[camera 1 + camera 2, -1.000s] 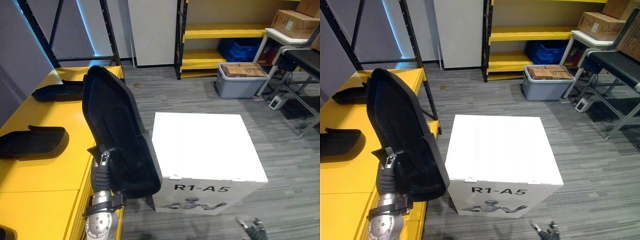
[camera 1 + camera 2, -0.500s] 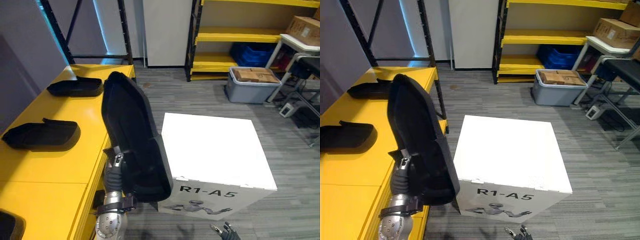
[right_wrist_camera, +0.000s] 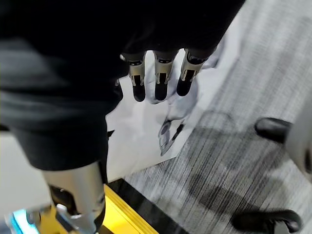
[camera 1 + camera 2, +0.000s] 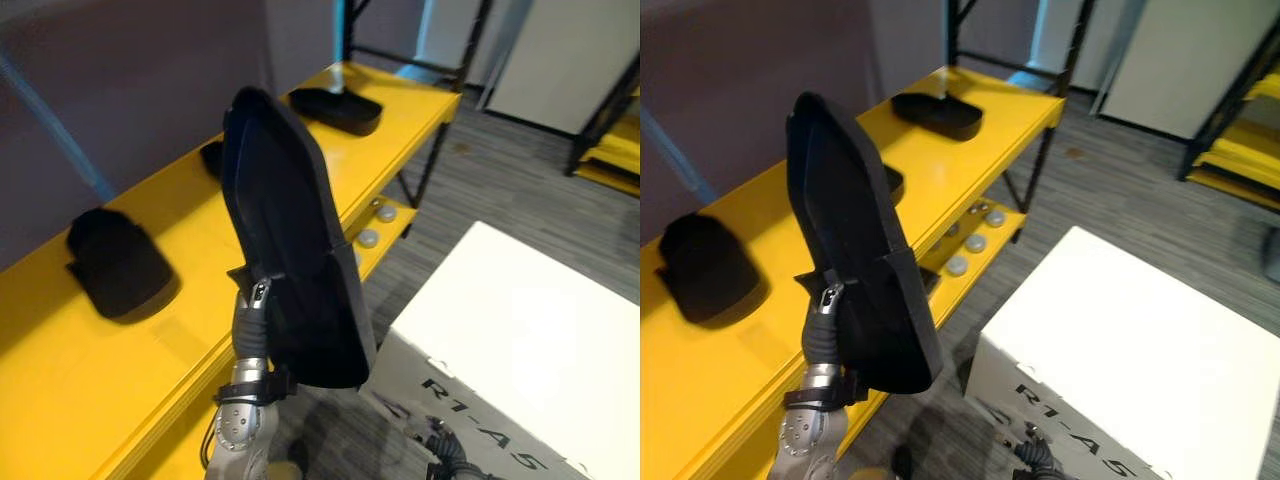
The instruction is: Walk over and take plastic housings, then place them on the shelf
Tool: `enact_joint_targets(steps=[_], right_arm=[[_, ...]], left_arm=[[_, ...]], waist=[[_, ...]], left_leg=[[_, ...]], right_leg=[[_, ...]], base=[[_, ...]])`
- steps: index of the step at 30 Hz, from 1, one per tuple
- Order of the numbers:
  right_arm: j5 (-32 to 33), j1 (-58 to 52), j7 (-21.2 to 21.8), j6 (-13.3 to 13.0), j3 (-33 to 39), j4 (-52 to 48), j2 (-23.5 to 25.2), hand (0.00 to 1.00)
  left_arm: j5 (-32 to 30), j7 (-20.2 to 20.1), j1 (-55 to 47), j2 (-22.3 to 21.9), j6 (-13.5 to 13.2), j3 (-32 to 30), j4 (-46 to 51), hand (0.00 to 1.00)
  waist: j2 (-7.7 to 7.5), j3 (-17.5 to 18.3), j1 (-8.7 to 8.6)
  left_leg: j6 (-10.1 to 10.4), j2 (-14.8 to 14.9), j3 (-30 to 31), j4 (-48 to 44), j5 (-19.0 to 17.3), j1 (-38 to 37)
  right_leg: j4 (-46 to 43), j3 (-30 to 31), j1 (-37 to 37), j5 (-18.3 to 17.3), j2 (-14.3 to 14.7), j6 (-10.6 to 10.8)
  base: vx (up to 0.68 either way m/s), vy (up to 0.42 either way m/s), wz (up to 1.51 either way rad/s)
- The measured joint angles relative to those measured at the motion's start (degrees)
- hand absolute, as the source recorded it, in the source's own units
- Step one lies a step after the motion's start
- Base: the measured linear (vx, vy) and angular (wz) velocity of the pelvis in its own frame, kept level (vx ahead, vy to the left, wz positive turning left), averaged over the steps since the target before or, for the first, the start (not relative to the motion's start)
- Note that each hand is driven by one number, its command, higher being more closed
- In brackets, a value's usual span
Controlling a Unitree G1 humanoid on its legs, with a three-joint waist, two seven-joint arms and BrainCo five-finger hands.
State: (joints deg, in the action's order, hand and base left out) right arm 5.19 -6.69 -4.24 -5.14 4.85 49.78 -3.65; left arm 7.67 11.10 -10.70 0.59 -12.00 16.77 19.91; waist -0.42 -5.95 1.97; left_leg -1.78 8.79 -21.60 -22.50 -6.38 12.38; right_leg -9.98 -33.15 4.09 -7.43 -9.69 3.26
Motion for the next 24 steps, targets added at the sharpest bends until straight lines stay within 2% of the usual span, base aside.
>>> enact_joint_targets(steps=[1, 2, 3, 4, 6, 9, 11, 12, 13, 15, 16, 17, 18, 19, 20, 21, 22, 23, 24], right_arm=[[-0.04, 0.09, -0.37, 0.01, 0.72, 0.09, -0.29, 0.0], [-0.03, 0.08, -0.54, 0.04, 0.77, 0.78, 0.34, 0.0], [-0.03, 0.14, -0.54, -0.01, 0.65, 0.7, 0.63, 0.0], [-0.02, 0.28, -0.54, -0.01, 0.75, 0.37, 0.06, 0.0], [-0.04, 0.2, -0.56, 0.14, 0.65, 0.63, 0.82, 0.0], [-0.18, 0.47, -0.5, 0.14, 0.65, 1.09, 1.55, 0.0], [-0.27, 0.19, -0.44, 0.35, 0.65, 1.47, 1.11, 0.0], [-0.27, 0.11, -0.43, 0.39, 0.66, 1.44, 0.96, 0.0], [-0.29, -0.3, -0.35, 0.42, 0.73, 1.34, 0.84, 0.0], [-0.15, -0.4, -0.32, 0.41, 0.75, 1.12, 0.68, 0.0], [-0.1, -0.87, -0.29, 0.4, 0.78, 0.97, 0.51, 0.0], [-0.11, -0.92, -0.28, 0.4, 0.76, 0.61, 0.45, 0.0], [-0.08, -0.94, -0.27, 0.29, 0.76, 0.16, 0.31, 0.0], [-0.09, -0.95, -0.27, 0.26, 0.73, 0.12, 0.29, 0.0], [-0.16, -1.09, -0.29, 0.25, 0.69, 0.08, 0.26, 0.0], [0.0, -1.64, -0.23, 0.22, 0.64, 0.04, 0.38, 0.0], [-0.02, -2.19, -0.22, 0.22, 0.63, -0.1, 0.64, 0.0], [0.16, -2.37, -0.06, 0.23, 0.69, -0.14, 0.82, 0.0], [0.01, -2.46, -0.02, 0.25, 0.66, -0.25, 0.78, 0.0]], left_arm=[[0.01, -0.06, 2.64, 0.32, -0.11, 1.85, -0.2, 1.0], [0.0, -0.16, 5.45, 0.93, -0.65, 3.04, -0.76, 1.0], [0.04, -0.12, 6.55, 0.97, -0.75, 3.06, -1.08, 1.0], [0.11, 0.04, 7.8, 0.6, -0.72, 2.77, -1.42, 1.0], [0.11, 0.19, 8.4, 0.72, -0.72, 2.48, -2.55, 1.0], [0.16, 0.19, 8.36, 0.74, -0.64, 2.46, -3.2, 1.0], [0.16, 0.15, 8.05, 0.79, -0.65, 2.56, -3.21, 1.0], [0.16, 0.14, 7.88, 0.92, -0.64, 2.73, -3.21, 1.0], [0.15, 0.12, 7.72, 1.43, -0.66, 2.87, -3.21, 1.0], [0.12, 0.14, 7.71, 2.15, -0.65, 2.78, -3.25, 1.0], [0.02, 0.22, 7.73, 2.4, -0.67, 2.8, -3.25, 1.0], [-0.1, 0.23, 7.77, 2.42, -0.69, 2.83, -3.25, 1.0], [-0.14, 0.39, 7.78, 2.58, -0.77, 2.8, -3.25, 1.0], [-0.14, 0.44, 7.78, 2.62, -0.78, 2.78, -3.25, 1.0], [-0.14, 1.16, 7.69, 2.81, -0.79, 2.79, -3.26, 1.0], [-0.12, 1.42, 7.66, 2.86, -0.9, 2.6, -3.25, 1.0], [-0.13, 1.54, 7.59, 2.87, -0.98, 2.46, -3.21, 1.0], [-0.14, 1.59, 7.29, 2.64, -1.11, 2.18, -3.24, 1.0], [-0.11, 1.6, 5.65, 2.04, -1.13, 1.6, -2.87, 1.0]], waist=[[0.71, 0.34, -1.38], [-1.17, 0.6, -2.76], [-1.44, 0.42, -2.9], [0.16, 0.26, -3.44], [0.44, 0.25, -3.35], [0.26, 0.11, -2.77], [0.38, 0.13, -2.54], [0.48, 0.11, -2.91], [0.87, -0.23, -3.89], [1.05, -0.34, -4.66], [1.11, -0.36, -4.74], [1.09, -0.39, -4.86], [1.05, -0.34, -5.45], [1.05, -0.34, -5.51], [0.62, -0.1, -5.52], [-0.01, 0.29, -4.84], [-0.78, 0.61, -4.01], [-0.84, 0.6, -3.71], [-0.08, 1.09, -3.56]], left_leg=[[-1.38, -2.2, -1.6, 3.53, 0.46, -0.17], [-2.42, -5.86, -1.81, 11.42, 1.42, -2.57], [-3.38, -5.84, -5.31, 11.82, 0.82, -3.57], [-1.45, -4.59, -8.12, 11.5, 2.07, -4.33], [-2.27, -6.26, -6.85, 11.91, 2.37, -4.9], [-3.0, -6.78, -4.95, 9.21, 0.11, -3.69], [-2.66, -6.88, -3.71, 8.98, -1.44, -4.4], [-2.85, -7.08, -2.63, 9.15, -1.55, -4.87], [-2.89, -7.21, -0.21, 9.53, -1.58, -5.44], [-2.73, -7.45, 2.57, 10.42, -1.27, -6.23], [-2.83, -8.24, 5.47, 11.53, -0.78, -7.23], [-2.75, -8.95, 7.65, 12.03, -0.54, -7.84], [-2.38, -10.03, 11.43, 12.31, -0.17, -8.41], [-2.31, -10.2, 12.13, 12.31, -0.13, -8.52], [-2.17, -11.17, 14.57, 12.15, 0.05, -8.77], [-1.96, -12.56, 17.0, 11.74, -0.01, -8.85], [-1.55, -13.57, 17.99, 11.27, -0.31, -8.98], [-1.2, -13.87, 18.63, 10.76, -0.73, -9.13], [0.16, -12.85, 18.87, 10.09, -1.7, -9.03]], right_leg=[[-0.7, -2.48, 0.29, -1.47, -0.25, -0.73], [1.08, -4.53, 0.81, -1.61, -2.66, 0.61], [1.83, -5.99, 0.89, -0.73, -3.66, 1.16], [1.33, -7.42, 2.04, -0.14, -3.39, 2.11], [1.94, -7.97, 3.31, 1.12, -4.28, 2.55], [-0.38, -8.22, 3.67, 1.56, -5.54, 2.47], [-9.0, -6.69, 1.37, 1.55, -8.23, 2.1], [-14.3, -3.92, -0.51, 1.98, -9.48, 0.89], [-18.99, 1.45, -2.77, 0.98, -9.27, -0.25], [-19.79, 7.32, -4.44, -2.56, -6.75, 0.01], [-18.41, 13.01, -6.05, -4.86, -3.85, 0.27], [-17.23, 17.44, -6.95, -5.72, -1.92, 0.29], [-16.02, 25.26, -8.82, -6.17, 1.55, 1.0], [-15.75, 26.5, -9.15, -6.23, 1.99, 1.08], [-13.83, 30.64, -9.84, -6.13, 3.29, 1.45], [-10.55, 31.27, -10.17, -5.33, 2.85, 0.63], [-8.21, 30.84, -10.1, -3.05, 1.8, -0.11], [-8.04, 30.53, -9.68, -1.79, 1.4, 1.29], [-6.65, 28.93, -8.27, -1.53, 1.98, 0.94]], base=[[0.03, 0.131, 1.54], [0.03, 0.161, 1.48], [0.04, 0.152, 1.24], [0.07, 0.118, 0.78], [0.09, 0.155, 0.57], [0.03, 0.164, 0.35], [0.04, 0.167, 0.23], [0.05, 0.194, 0.54], [0.05, 0.166, 0.69], [0.06, 0.059, 0.87], [0.06, 0.007, 1.1], [0.08, -0.054, 1.6], [0.07, -0.08, 1.28], [0.1, -0.135, 1.51], [0.09, -0.168, 1.25], [0.1, -0.186, 1.41], [0.09, -0.174, 0.99], [0.12, -0.194, 0.68], [0.2, -0.265, 0.36]])
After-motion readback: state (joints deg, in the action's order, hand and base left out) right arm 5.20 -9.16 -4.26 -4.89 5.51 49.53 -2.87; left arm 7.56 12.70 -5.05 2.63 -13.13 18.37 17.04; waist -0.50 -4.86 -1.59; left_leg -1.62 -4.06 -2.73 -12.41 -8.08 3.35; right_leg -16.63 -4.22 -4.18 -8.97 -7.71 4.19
